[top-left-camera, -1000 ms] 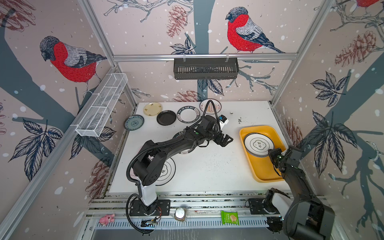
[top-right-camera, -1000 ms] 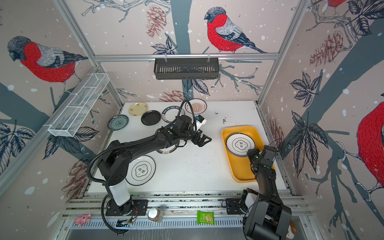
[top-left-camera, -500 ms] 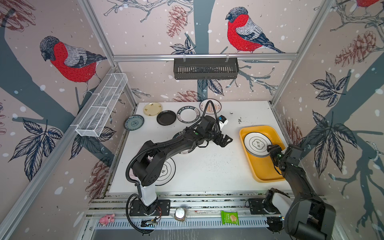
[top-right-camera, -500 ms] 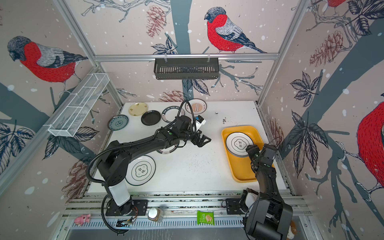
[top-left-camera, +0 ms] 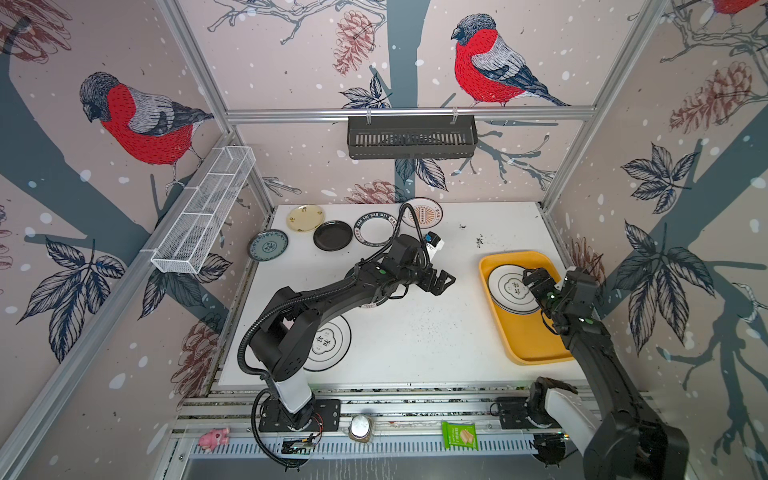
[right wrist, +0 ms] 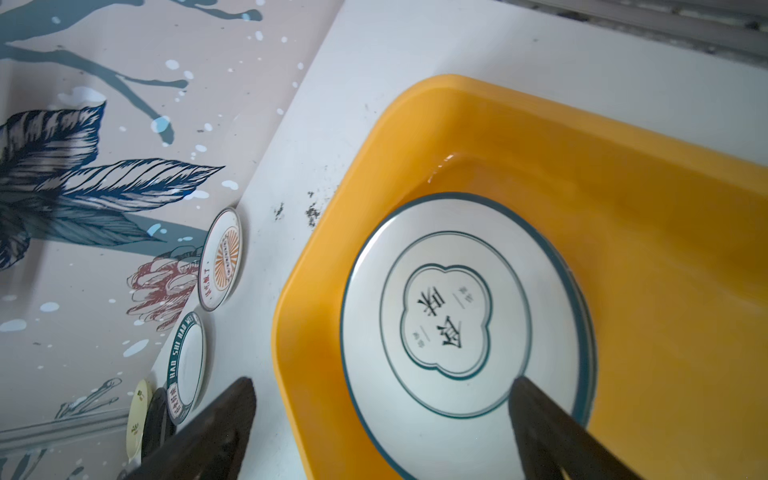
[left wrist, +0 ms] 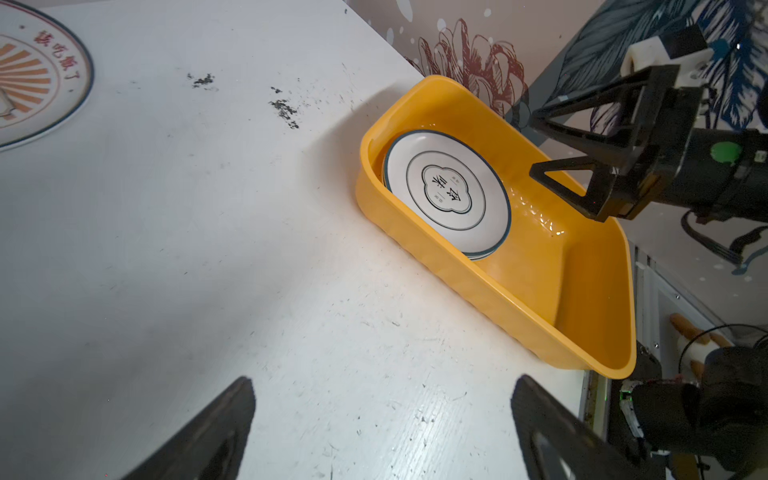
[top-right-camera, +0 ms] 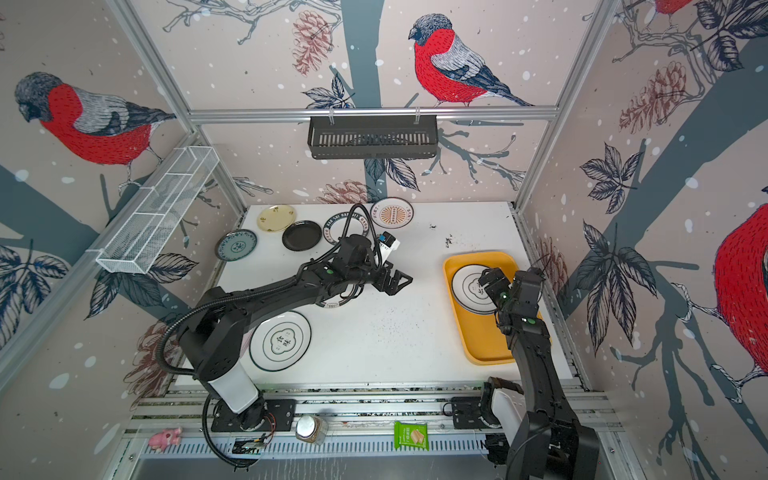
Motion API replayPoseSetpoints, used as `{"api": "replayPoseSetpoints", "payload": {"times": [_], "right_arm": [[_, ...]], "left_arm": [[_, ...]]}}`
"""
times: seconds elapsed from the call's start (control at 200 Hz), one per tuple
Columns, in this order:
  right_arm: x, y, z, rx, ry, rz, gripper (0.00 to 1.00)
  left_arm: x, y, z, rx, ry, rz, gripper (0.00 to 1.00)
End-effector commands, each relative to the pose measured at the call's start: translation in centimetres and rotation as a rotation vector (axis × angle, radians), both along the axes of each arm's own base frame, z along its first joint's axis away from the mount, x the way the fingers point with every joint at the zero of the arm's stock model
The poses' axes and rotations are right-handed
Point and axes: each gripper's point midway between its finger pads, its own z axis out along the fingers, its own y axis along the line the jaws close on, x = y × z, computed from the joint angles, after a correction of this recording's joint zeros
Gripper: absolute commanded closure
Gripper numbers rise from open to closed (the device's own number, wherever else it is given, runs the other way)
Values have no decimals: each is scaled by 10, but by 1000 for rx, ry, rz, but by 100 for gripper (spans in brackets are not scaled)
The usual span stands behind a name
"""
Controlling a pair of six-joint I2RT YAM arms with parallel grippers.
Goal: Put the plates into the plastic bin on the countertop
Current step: 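Open the right gripper and withdraw it toward the green-and-red rimmed plate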
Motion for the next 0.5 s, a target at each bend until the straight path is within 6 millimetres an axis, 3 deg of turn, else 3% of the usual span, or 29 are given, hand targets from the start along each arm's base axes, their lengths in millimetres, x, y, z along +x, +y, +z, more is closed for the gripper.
{"api": "replayPoseSetpoints", "payload": {"times": [0.0,0.155,0.3,0.495], "right_arm": [[6,3,18,-58,-23,-27,3],[22,40,51,-46,-120,42,3],[36,88,77,-58,-192,149,1],[52,163,88,-71,-213,335,0]], "left_arm": [[13,17,19,-83,-17,78,4],[29,64,24,-121,4,234,3],[41,118,4,-66,40,427,3],[53,187,-15,-12,111,699,3]]}}
